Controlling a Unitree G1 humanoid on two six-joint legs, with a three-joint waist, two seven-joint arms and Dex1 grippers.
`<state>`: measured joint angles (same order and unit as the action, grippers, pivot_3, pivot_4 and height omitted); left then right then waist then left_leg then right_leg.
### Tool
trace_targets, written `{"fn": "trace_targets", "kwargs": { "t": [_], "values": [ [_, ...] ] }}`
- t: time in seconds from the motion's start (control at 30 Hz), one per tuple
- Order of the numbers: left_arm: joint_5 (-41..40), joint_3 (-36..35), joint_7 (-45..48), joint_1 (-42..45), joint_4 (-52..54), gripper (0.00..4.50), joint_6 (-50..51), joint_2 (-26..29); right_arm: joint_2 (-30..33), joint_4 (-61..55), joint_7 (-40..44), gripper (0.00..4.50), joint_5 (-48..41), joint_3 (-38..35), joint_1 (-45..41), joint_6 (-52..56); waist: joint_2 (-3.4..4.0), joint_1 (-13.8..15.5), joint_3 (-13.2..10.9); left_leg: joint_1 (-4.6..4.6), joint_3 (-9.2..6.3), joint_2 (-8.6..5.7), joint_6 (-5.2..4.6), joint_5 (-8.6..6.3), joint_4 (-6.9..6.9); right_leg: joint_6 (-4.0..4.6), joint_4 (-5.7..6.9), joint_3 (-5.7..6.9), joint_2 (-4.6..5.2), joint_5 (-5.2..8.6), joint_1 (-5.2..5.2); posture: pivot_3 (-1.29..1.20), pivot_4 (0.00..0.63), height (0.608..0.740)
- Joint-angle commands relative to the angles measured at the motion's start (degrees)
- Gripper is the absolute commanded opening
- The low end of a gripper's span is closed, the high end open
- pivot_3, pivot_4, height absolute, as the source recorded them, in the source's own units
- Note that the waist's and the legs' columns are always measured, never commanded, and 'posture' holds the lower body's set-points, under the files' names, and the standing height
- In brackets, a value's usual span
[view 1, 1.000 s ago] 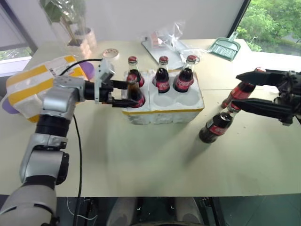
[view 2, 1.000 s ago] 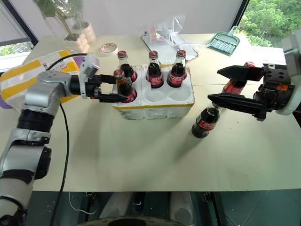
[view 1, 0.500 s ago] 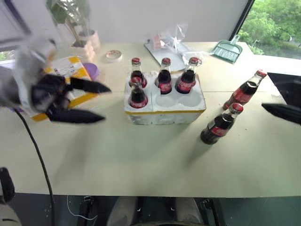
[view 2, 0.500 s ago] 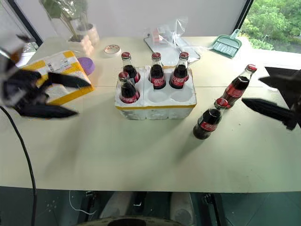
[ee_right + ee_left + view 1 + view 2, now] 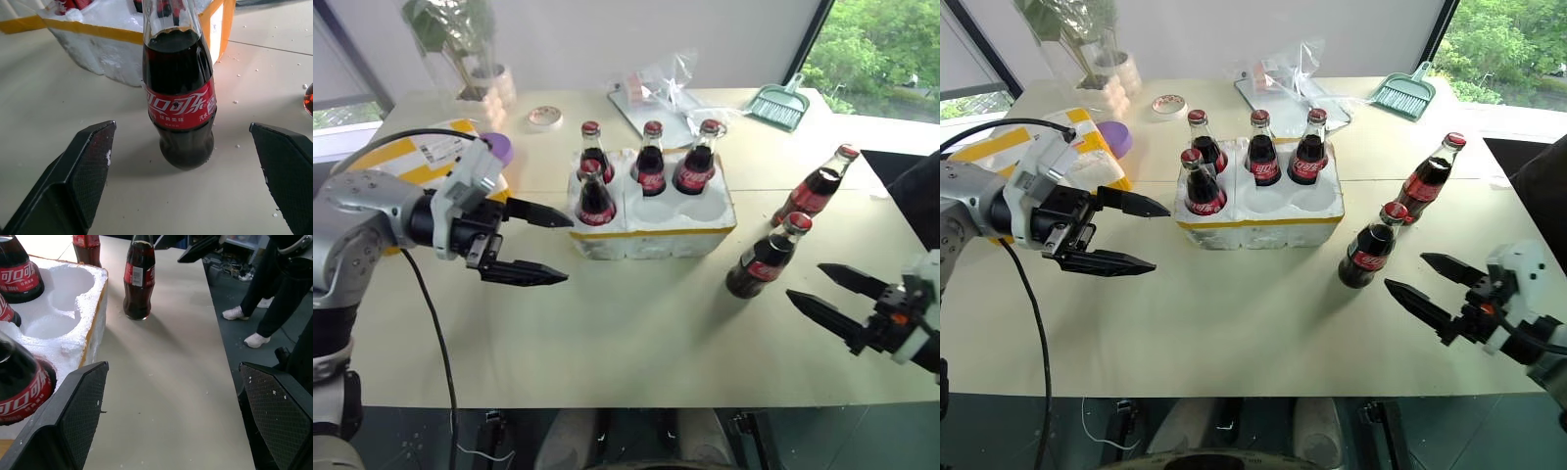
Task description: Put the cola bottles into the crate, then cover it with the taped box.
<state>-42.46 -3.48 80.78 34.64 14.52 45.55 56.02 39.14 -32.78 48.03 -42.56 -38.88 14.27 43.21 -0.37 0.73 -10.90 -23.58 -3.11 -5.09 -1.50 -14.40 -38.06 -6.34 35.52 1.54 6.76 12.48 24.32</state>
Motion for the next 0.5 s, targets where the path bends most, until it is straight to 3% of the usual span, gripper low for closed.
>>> {"fn": "trace_targets", "kwargs": {
  "t": [0.03, 0.5],
  "values": [
    [-0.5, -1.1, -0.6, 1.0, 0.5, 4.47, -0.8, 0.3, -0.7, 2.7, -2.2, 4.5, 1.6, 4.1, -3.0, -2.9, 0.0, 0.0, 0.0, 0.0, -0.01, 0.01, 0.0, 0.0, 0.0, 0.0, 0.0, 0.01, -0.01, 0.0, 0.0, 0.0, 0.15, 0.738],
    [-1.9, -2.5, -2.4, 0.1, 1.9, 4.47, -0.2, 1.4, -2.5, 13.6, -5.2, 4.5, 5.4, 15.8, -11.4, -8.0, -0.02, 0.0, 0.0, 0.0, -0.01, -0.01, -0.01, 0.0, 0.02, -0.05, 0.0, 0.02, -0.06, -0.03, 0.0, 0.0, 0.15, 0.738]
  ]
}}
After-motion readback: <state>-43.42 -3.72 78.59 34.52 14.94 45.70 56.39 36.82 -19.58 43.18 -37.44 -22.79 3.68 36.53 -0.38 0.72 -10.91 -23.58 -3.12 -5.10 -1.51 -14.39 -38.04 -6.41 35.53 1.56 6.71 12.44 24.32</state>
